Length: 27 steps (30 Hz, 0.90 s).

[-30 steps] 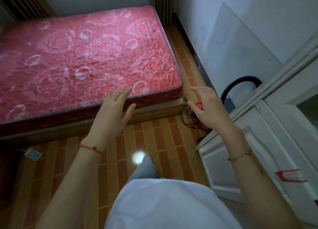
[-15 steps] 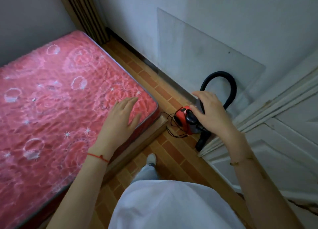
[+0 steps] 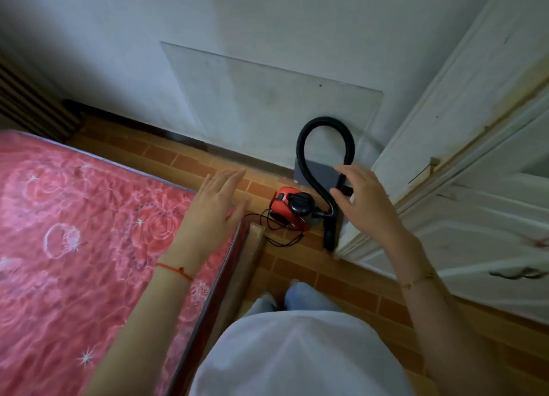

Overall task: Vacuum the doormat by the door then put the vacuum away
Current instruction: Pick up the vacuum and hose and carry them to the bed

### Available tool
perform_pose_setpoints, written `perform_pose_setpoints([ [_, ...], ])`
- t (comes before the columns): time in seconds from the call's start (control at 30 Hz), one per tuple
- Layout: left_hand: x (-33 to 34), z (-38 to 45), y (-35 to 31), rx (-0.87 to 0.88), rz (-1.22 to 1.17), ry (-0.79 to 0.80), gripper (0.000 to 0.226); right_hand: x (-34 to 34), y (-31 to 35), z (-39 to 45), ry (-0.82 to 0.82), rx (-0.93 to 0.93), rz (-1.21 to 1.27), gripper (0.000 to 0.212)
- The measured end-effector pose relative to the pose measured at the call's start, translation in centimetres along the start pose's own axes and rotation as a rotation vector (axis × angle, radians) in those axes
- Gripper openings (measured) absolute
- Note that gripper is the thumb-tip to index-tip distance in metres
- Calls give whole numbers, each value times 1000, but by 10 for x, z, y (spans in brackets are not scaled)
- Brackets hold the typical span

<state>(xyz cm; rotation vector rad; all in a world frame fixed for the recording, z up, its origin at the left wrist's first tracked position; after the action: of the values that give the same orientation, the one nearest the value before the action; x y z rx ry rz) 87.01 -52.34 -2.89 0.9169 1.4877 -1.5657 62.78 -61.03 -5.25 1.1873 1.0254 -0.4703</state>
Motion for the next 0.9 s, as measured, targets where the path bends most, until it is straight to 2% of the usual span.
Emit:
perform_pose_setpoints([
  [0.43,48,82,10,119,12,89,49,14,-50,48,-47,125,-14,48],
  [0.7,122,132,41,177,79,156,50,63,-102,91,-51,256,8,54],
  [0.9,213,175,80,192,131,256,52,130,-166,128,-50,408,44,67],
])
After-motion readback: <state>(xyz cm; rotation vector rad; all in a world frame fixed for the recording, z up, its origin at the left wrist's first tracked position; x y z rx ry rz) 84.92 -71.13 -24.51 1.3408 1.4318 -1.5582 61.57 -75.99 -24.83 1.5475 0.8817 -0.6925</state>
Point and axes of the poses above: each hand's wrist, its own z-axis towards the middle knuckle, its own x-axis out of the palm, y = z × x, the point moved 9 cm from there along z, towards the middle knuckle, and after that the axes turned 2 degrees about -x, right-handed, at the moved point
